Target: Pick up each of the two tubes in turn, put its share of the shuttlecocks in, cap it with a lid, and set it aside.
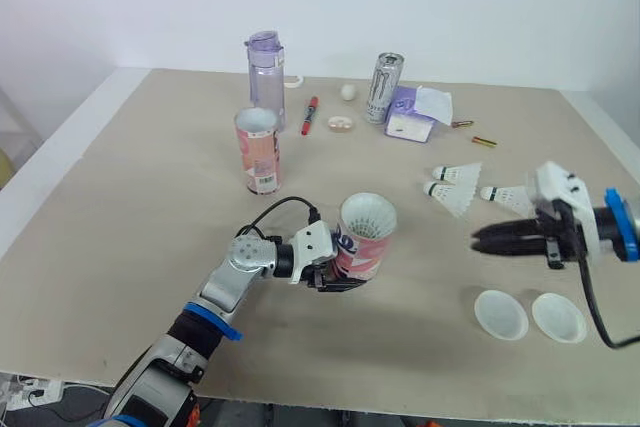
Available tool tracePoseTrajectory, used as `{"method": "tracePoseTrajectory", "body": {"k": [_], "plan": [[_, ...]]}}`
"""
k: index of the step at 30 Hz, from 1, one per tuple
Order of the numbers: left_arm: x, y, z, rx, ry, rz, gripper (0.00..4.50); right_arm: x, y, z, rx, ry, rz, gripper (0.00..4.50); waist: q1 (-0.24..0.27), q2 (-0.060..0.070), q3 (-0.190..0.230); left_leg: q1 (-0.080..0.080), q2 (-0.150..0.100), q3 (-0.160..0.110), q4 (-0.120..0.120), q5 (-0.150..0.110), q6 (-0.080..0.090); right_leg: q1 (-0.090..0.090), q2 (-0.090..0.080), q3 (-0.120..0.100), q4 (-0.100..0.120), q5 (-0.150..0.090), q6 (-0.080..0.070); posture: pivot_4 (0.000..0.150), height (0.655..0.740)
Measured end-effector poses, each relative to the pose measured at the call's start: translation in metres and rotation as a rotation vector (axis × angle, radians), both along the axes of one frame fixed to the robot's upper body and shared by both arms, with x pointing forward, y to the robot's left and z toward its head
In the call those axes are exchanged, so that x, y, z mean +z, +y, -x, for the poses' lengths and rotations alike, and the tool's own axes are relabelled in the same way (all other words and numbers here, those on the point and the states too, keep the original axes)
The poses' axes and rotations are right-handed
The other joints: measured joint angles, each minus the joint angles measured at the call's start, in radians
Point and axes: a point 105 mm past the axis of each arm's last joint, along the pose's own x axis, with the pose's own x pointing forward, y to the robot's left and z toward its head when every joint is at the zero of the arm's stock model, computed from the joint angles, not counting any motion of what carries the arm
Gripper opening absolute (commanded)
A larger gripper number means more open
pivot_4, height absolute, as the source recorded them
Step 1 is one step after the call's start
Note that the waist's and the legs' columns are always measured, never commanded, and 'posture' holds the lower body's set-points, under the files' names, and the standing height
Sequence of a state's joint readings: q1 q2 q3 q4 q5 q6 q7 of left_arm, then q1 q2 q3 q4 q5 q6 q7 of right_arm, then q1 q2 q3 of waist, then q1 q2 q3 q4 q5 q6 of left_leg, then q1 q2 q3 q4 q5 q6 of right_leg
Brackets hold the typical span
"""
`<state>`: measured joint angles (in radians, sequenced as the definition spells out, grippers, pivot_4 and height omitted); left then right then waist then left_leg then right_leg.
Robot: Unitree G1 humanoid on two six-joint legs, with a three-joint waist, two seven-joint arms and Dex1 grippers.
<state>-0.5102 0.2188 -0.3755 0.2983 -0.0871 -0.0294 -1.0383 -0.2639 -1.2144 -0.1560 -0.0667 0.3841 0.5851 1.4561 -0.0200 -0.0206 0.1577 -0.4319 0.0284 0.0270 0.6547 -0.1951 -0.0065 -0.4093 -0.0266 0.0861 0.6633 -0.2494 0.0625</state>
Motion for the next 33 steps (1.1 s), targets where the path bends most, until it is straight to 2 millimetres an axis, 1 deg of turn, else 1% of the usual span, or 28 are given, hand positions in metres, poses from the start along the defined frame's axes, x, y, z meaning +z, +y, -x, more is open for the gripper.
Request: {"method": "tracePoseTrajectory", "body": {"k": [1, 2, 4, 5, 6, 7, 12, 15, 20, 23, 24, 25, 27, 28, 29, 30, 31, 32, 33], "plan": [[0.000, 0.000, 0.000, -0.001, -0.005, -0.002, 3.31, -0.005, -0.006, 0.005, -0.011, 0.032, 0.029, 2.28, 0.000, 0.000, 0.000, 0.000, 0.000, 0.000, 0.000, 0.000, 0.000, 0.000, 0.000, 0.000, 0.000, 0.000, 0.000, 0.150, 0.7400], [0.000, 0.001, 0.000, 0.000, -0.006, -0.002, 3.31, -0.008, -0.009, 0.007, -0.021, 0.051, 0.041, 2.65, 0.000, 0.000, 0.000, 0.001, 0.000, 0.000, 0.000, 0.000, 0.000, 0.001, 0.000, 0.000, 0.000, 0.000, 0.000, 0.150, 0.7400], [-0.001, 0.001, -0.001, 0.001, -0.009, -0.004, 3.31, -0.013, -0.013, 0.010, -0.035, 0.074, 0.061, 3.57, 0.000, 0.000, 0.000, 0.002, 0.000, 0.000, 0.000, 0.000, 0.000, 0.001, 0.000, 0.000, 0.000, 0.000, 0.000, 0.150, 0.7400], [-0.001, 0.002, -0.001, 0.002, -0.009, -0.006, 3.31, -0.020, -0.016, 0.012, -0.043, 0.101, 0.087, 3.99, -0.001, 0.000, 0.000, 0.002, 0.000, 0.000, 0.000, 0.000, 0.000, 0.002, 0.000, 0.000, 0.000, 0.001, -0.001, 0.150, 0.7400], [-0.001, 0.002, -0.001, 0.002, -0.009, -0.006, 3.31, -0.021, -0.016, 0.012, -0.043, 0.105, 0.088, 4.26, -0.001, 0.000, 0.000, 0.002, 0.000, 0.000, 0.000, 0.000, 0.000, 0.002, 0.000, 0.000, 0.000, 0.001, -0.001, 0.150, 0.7400], [-0.001, 0.002, -0.001, 0.002, -0.008, -0.007, 3.31, -0.025, -0.016, 0.013, -0.041, 0.117, 0.101, 4.41, -0.001, 0.000, 0.000, 0.003, 0.000, 0.000, 0.000, 0.000, 0.000, 0.001, 0.000, 0.000, 0.000, 0.001, -0.001, 0.150, 0.7400], [-0.002, 0.002, 0.001, -0.015, 0.000, -0.010, 3.31, -0.040, -0.021, 0.010, -0.061, 0.140, 0.164, 4.41, -0.001, 0.000, 0.000, 0.003, 0.000, 0.000, 0.000, 0.000, 0.000, 0.001, 0.001, 0.000, 0.000, 0.000, -0.001, 0.150, 0.7400], [-0.001, 0.002, 0.001, -0.017, 0.001, -0.011, 3.31, -0.042, -0.022, 0.008, -0.060, 0.137, 0.179, 4.41, -0.001, 0.000, 0.000, 0.003, 0.000, 0.000, -0.001, 0.000, 0.000, 0.001, 0.001, 0.000, 0.000, -0.001, 0.000, 0.150, 0.7400], [-0.001, 0.002, 0.001, -0.017, 0.001, -0.011, 3.31, -0.059, -0.023, 0.008, -0.030, 0.153, 0.212, 4.41, -0.001, 0.000, 0.000, 0.002, 0.000, 0.000, -0.001, 0.000, 0.000, 0.002, 0.001, 0.000, 0.000, -0.001, 0.000, 0.150, 0.7400], [-0.001, 0.002, 0.001, -0.015, 0.002, -0.012, 3.31, -0.061, -0.022, 0.006, -0.017, 0.140, 0.221, 4.41, -0.001, 0.000, 0.000, 0.003, 0.000, 0.000, -0.001, 0.000, 0.000, 0.002, 0.001, 0.000, 0.000, -0.001, 0.000, 0.150, 0.7400], [-0.002, 0.002, 0.001, -0.014, 0.005, -0.013, 3.31, -0.062, -0.022, 0.005, -0.005, 0.127, 0.236, 3.88, -0.001, 0.000, 0.000, 0.003, 0.000, 0.000, -0.001, 0.000, 0.000, 0.002, 0.001, 0.000, 0.000, -0.001, 0.000, 0.150, 0.7400], [-0.002, 0.002, 0.001, -0.014, 0.005, -0.013, 3.31, -0.062, -0.022, 0.005, -0.005, 0.127, 0.236, 3.78, -0.001, 0.000, 0.000, 0.003, 0.000, 0.000, -0.001, 0.000, 0.000, 0.002, 0.001, 0.000, 0.000, -0.001, 0.000, 0.150, 0.7400], [-0.002, 0.002, 0.001, -0.014, 0.011, -0.015, 3.31, -0.067, -0.020, 0.005, 0.022, 0.121, 0.253, 3.13, -0.001, 0.000, 0.000, 0.003, 0.000, 0.000, -0.001, 0.000, 0.000, 0.002, 0.001, 0.000, 0.000, -0.001, 0.000, 0.150, 0.7400], [-0.002, 0.002, 0.001, -0.014, 0.011, -0.016, 3.31, -0.067, -0.020, 0.004, 0.026, 0.111, 0.257, 2.63, -0.001, 0.000, 0.000, 0.003, 0.000, 0.000, -0.001, 0.000, 0.000, 0.002, 0.001, 0.000, 0.000, -0.001, 0.000, 0.150, 0.7400], [-0.002, 0.002, 0.001, -0.014, 0.012, -0.017, 3.31, -0.067, -0.022, 0.003, 0.027, 0.107, 0.264, 2.36, -0.001, 0.000, 0.000, 0.003, 0.000, 0.000, -0.001, 0.000, 0.000, 0.002, 0.001, 0.000, 0.000, -0.001, 0.000, 0.150, 0.7400], [-0.002, 0.002, 0.001, -0.015, 0.012, -0.017, 3.31, -0.067, -0.022, 0.003, 0.033, 0.099, 0.274, 1.71, -0.001, 0.000, 0.000, 0.003, 0.000, 0.000, -0.001, 0.000, 0.000, 0.002, 0.001, 0.000, 0.000, -0.001, 0.000, 0.150, 0.7400], [-0.002, 0.002, 0.001, -0.015, 0.012, -0.017, 3.31, -0.067, -0.023, 0.003, 0.037, 0.096, 0.277, 1.20, -0.001, 0.000, 0.000, 0.003, 0.000, 0.000, -0.001, 0.000, 0.000, 0.002, 0.001, 0.000, 0.000, -0.001, 0.000, 0.150, 0.7400], [-0.002, 0.002, 0.001, -0.015, 0.012, -0.017, 3.31, -0.067, -0.023, 0.003, 0.039, 0.095, 0.278, 0.85, -0.001, 0.000, 0.000, 0.003, 0.000, 0.000, -0.001, 0.000, 0.000, 0.002, 0.001, 0.000, 0.000, -0.001, 0.000, 0.150, 0.7400], [-0.002, 0.002, 0.001, -0.015, 0.012, -0.017, 3.31, -0.067, -0.023, 0.003, 0.041, 0.094, 0.280, 0.73, -0.001, 0.000, 0.000, 0.003, 0.000, 0.000, -0.001, 0.000, 0.000, 0.002, 0.001, 0.000, 0.000, -0.001, 0.000, 0.150, 0.7400]]}}
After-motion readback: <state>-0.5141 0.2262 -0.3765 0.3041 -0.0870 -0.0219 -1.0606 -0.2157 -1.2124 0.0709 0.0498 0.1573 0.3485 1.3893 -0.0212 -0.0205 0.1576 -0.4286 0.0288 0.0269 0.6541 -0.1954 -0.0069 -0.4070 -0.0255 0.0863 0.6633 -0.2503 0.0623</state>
